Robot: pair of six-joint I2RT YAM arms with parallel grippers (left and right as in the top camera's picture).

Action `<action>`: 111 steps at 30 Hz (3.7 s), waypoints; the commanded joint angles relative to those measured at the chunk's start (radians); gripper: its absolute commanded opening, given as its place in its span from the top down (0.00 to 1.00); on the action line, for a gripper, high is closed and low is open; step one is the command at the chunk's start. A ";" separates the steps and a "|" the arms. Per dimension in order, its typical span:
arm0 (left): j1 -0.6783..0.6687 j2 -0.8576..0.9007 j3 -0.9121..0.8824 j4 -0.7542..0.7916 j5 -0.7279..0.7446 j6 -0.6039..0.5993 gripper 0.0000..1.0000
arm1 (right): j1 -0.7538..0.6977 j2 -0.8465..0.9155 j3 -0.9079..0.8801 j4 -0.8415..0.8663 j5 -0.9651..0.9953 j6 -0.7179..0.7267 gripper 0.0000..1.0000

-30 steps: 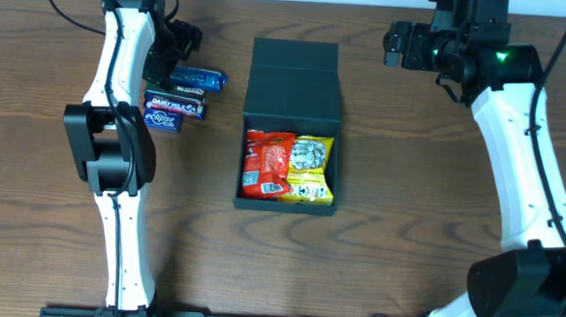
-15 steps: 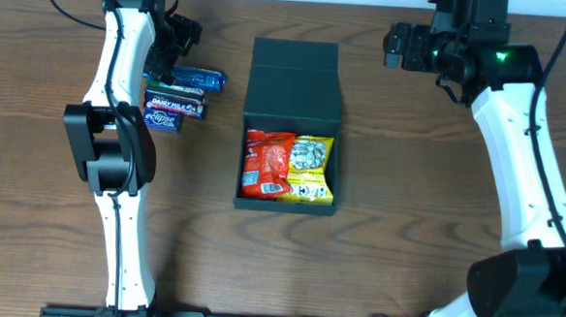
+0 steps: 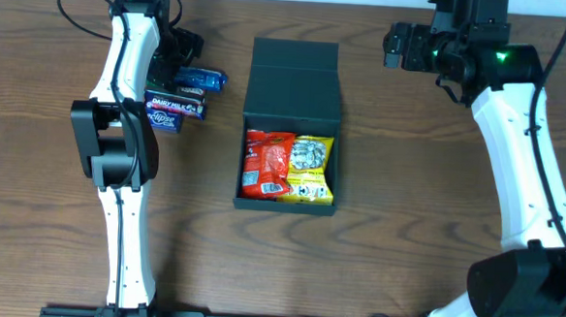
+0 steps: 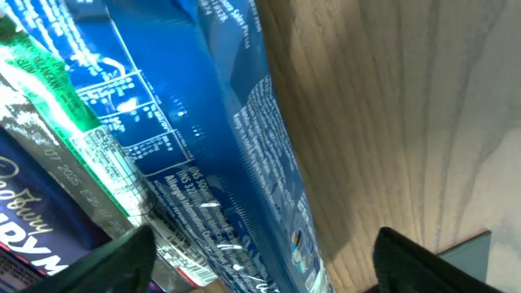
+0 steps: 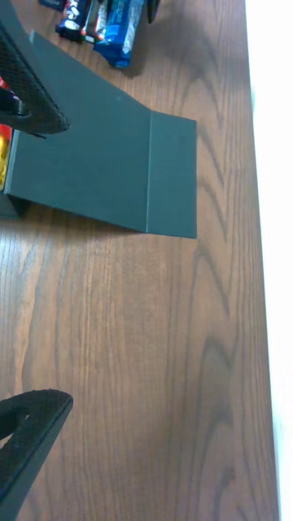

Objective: Pack container
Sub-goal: 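Grasp the blue Oreo pack with the left gripper, then lift the Oreo pack and carry it toward the box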

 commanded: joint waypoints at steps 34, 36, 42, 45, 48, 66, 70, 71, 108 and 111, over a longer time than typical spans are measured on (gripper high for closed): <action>0.002 0.076 0.013 0.018 0.030 0.014 0.50 | -0.007 -0.002 0.006 -0.002 0.003 0.011 0.01; 0.002 0.076 0.013 0.017 0.026 0.023 0.51 | -0.007 0.000 0.006 -0.002 0.003 0.011 0.01; 0.002 0.075 0.024 0.011 0.013 0.030 0.55 | -0.007 0.003 0.006 -0.001 0.003 0.011 0.01; 0.002 0.075 0.044 0.008 0.004 0.048 0.59 | -0.007 0.003 0.006 0.000 0.003 0.011 0.01; 0.002 0.075 0.072 0.000 -0.009 0.052 0.60 | -0.007 0.003 0.006 0.000 0.003 0.011 0.01; -0.039 0.066 0.396 -0.235 -0.043 0.016 0.94 | -0.050 -0.006 0.010 0.015 0.003 0.011 0.01; -0.074 0.053 0.453 -0.336 -0.040 -0.004 0.95 | -0.103 -0.040 0.010 0.007 0.003 0.011 0.01; -0.086 0.048 0.465 -0.362 -0.040 -0.013 0.94 | -0.117 -0.050 0.010 0.003 0.003 0.011 0.01; -0.317 -0.188 0.794 -0.603 -0.245 -0.102 0.94 | -0.546 -0.246 0.010 -0.184 -0.138 -0.075 0.01; -0.275 -0.186 0.779 -0.603 -0.217 -0.180 0.94 | -0.545 -0.246 0.010 -0.180 -0.138 -0.063 0.01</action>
